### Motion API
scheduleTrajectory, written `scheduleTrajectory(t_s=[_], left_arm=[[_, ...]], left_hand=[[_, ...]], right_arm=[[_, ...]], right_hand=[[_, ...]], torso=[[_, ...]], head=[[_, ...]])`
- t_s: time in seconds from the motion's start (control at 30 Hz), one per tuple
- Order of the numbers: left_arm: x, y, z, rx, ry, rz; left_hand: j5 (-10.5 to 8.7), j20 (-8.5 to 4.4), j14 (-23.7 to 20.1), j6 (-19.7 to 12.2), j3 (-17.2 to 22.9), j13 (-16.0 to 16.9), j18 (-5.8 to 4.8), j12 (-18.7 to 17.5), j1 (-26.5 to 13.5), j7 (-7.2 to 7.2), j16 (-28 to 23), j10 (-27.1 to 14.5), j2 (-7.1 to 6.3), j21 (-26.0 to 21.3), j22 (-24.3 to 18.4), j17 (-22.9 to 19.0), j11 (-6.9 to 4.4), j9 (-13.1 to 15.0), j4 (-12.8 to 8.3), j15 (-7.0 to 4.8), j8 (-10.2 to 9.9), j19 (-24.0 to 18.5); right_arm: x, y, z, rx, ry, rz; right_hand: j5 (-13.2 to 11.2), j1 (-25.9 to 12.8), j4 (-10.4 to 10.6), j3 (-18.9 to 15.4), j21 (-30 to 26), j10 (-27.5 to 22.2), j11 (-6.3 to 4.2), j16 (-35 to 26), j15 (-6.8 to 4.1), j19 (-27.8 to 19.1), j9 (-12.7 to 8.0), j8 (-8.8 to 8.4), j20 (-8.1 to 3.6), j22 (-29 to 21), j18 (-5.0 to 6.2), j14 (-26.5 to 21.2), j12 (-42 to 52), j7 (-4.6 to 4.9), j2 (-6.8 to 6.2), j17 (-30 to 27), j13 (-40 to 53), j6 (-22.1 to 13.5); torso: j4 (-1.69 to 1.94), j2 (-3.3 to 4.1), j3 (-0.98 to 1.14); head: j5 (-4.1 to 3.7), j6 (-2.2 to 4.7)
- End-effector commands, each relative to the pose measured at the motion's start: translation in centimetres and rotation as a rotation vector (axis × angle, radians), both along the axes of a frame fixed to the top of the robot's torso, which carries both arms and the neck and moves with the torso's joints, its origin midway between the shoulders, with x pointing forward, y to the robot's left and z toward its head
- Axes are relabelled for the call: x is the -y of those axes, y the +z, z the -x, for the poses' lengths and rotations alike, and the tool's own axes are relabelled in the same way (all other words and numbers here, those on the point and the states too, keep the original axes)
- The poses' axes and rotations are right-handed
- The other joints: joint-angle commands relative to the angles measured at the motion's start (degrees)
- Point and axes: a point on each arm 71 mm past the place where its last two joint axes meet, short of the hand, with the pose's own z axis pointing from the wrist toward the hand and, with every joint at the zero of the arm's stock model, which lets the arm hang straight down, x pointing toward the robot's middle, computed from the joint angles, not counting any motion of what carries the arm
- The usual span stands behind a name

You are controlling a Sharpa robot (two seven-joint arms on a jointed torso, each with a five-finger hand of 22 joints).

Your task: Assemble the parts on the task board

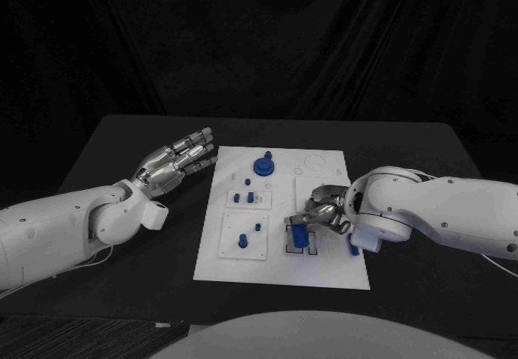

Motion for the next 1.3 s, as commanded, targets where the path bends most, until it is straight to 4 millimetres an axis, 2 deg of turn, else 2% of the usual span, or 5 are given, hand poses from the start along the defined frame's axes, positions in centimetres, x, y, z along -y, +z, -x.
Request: scheduleTrajectory(t_s=[0.03,0.33,0.4,0.53,1.3], left_arm=[[0.07,0.03,0.12,-0.002,-0.009,0.017],[-0.13,0.02,0.17,-0.005,-0.006,0.013],[-0.14,0.01,0.17,-0.006,-0.006,0.013],[-0.13,0.01,0.18,-0.007,-0.007,0.013],[-0.11,-0.10,0.08,-0.012,-0.010,0.010]], left_hand=[[0.19,0.05,0.07,0.09,-0.14,-0.01,0.62,0.03,-0.13,0.19,0.29,-0.09,0.67,0.18,0.06,0.06,0.15,0.05,0.16,0.12,0.30,0.17],[0.24,0.05,0.08,0.09,-0.13,0.00,0.62,0.08,-0.15,0.19,0.31,-0.07,0.72,0.20,0.10,0.06,0.14,0.05,0.19,0.13,0.30,0.20],[0.26,0.05,0.08,0.12,-0.14,0.00,0.62,0.07,-0.16,0.19,0.31,-0.09,0.74,0.19,0.07,0.06,0.12,0.05,0.21,0.13,0.30,0.19],[0.26,0.05,0.08,0.12,-0.14,0.00,0.62,0.07,-0.16,0.19,0.31,-0.09,0.74,0.19,0.07,0.06,0.12,0.05,0.21,0.13,0.30,0.19],[0.33,0.05,0.11,0.07,-0.15,0.00,0.61,0.08,-0.26,0.21,0.36,-0.11,0.86,0.20,0.07,0.07,0.06,0.04,0.34,0.20,0.29,0.21]], right_arm=[[0.04,-0.62,0.23,0.007,-0.003,0.022],[0.02,-0.81,0.30,-0.003,0.016,0.037],[-0.02,-0.83,0.33,-0.006,0.022,0.040],[0.03,-0.83,0.46,-0.009,0.031,0.044],[0.68,-0.61,0.81,0.005,0.027,0.050]], right_hand=[[-2.02,-0.13,-2.69,3.10,-0.25,5.89,0.54,0.15,0.58,2.11,-0.67,-0.57,0.60,12.18,0.83,5.95,0.14,0.03,0.62,15.10,15.07,-0.47],[-3.96,-0.82,-2.10,2.98,-0.32,5.89,0.77,0.15,0.75,2.10,-1.55,-1.18,0.75,12.17,0.84,5.95,0.14,0.32,1.09,15.10,15.07,-0.91],[-5.93,-1.21,-1.82,2.75,-0.22,5.89,0.88,0.15,0.88,2.16,-2.08,-1.43,0.85,12.20,0.80,5.95,0.14,0.42,1.23,15.10,15.07,-0.93],[-6.88,-0.96,-2.11,2.69,-0.20,5.89,0.93,0.15,0.91,2.18,-2.45,-1.62,0.91,12.21,0.80,5.95,0.14,0.47,1.11,15.10,15.07,-1.03],[-7.16,-1.16,-1.96,2.65,-0.17,5.89,0.96,0.15,0.95,2.21,-2.72,-1.59,0.95,12.23,0.79,5.95,0.14,0.48,1.39,15.10,15.07,-0.71]], torso=[[-0.03,0.00,0.01],[0.01,0.00,0.00],[0.00,-0.01,0.01],[-0.02,-0.01,0.01],[-0.02,0.02,0.02]], head=[[0.13,-0.01],[0.14,-0.01],[0.15,-0.01],[0.31,-0.01],[0.29,-0.01]])
